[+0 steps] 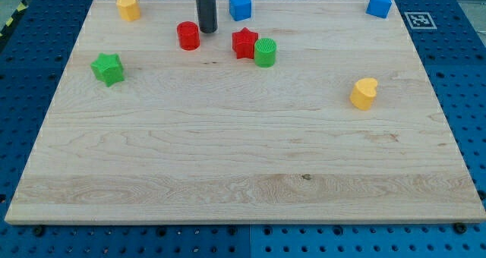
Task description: Push the red circle closer to the green star
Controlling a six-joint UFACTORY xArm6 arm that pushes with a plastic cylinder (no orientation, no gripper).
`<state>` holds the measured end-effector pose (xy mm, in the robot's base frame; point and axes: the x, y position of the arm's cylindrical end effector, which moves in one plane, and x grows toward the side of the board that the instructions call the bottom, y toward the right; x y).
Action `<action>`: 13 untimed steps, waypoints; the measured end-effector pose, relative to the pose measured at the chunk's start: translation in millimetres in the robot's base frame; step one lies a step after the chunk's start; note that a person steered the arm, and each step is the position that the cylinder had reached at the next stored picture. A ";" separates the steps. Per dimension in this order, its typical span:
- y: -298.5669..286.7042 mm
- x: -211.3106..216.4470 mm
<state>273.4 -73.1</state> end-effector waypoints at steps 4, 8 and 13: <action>-20.3 35.6; -50.3 58.3; -76.0 107.5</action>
<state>380.9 -149.1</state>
